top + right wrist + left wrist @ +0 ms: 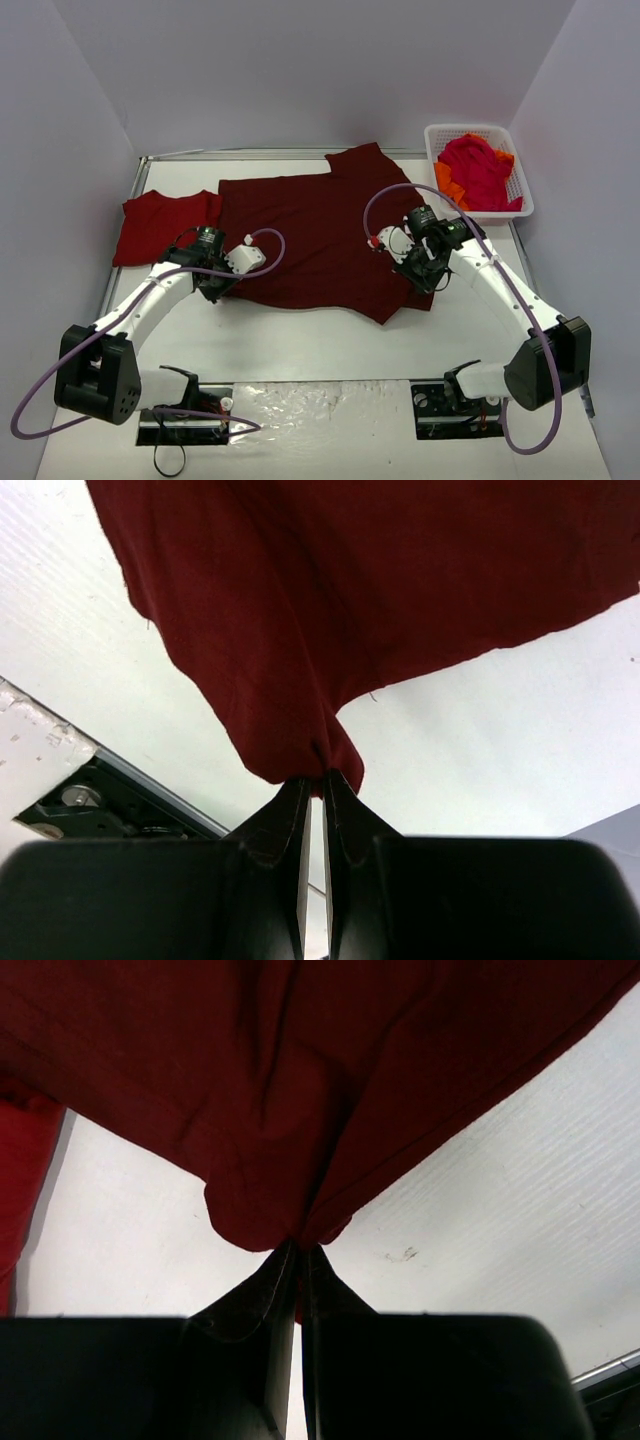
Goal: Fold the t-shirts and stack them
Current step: Fold the flattened tshirt in 1/3 of the way
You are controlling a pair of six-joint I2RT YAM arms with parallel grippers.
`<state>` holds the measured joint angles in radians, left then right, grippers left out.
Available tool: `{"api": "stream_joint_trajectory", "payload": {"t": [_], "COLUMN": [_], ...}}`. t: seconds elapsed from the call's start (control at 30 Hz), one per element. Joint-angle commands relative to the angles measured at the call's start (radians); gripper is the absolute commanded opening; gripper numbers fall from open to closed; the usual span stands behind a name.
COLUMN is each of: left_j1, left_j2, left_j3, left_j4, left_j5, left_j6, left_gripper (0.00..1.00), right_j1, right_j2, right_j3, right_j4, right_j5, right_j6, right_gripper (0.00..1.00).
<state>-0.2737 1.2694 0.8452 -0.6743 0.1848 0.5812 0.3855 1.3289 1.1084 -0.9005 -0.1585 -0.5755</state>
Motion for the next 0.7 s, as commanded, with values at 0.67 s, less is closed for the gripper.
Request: {"api": "stream_joint_trajectory", "payload": {"t": [0.67], "left_j1": [0.005], "left_j2": [0.021], "left_j3": [0.097], "left_j4": [0.101], "left_j5": [-0.139], "left_j6": [-0.103], "left_gripper": [0.02], "right_j1": [-0.105], "right_j2": [0.131], "right_j3": [0.18], "right_j4": [0.156], "right_j5": [0.137], "right_j6": [0.019], "right_gripper": [0.0]}}
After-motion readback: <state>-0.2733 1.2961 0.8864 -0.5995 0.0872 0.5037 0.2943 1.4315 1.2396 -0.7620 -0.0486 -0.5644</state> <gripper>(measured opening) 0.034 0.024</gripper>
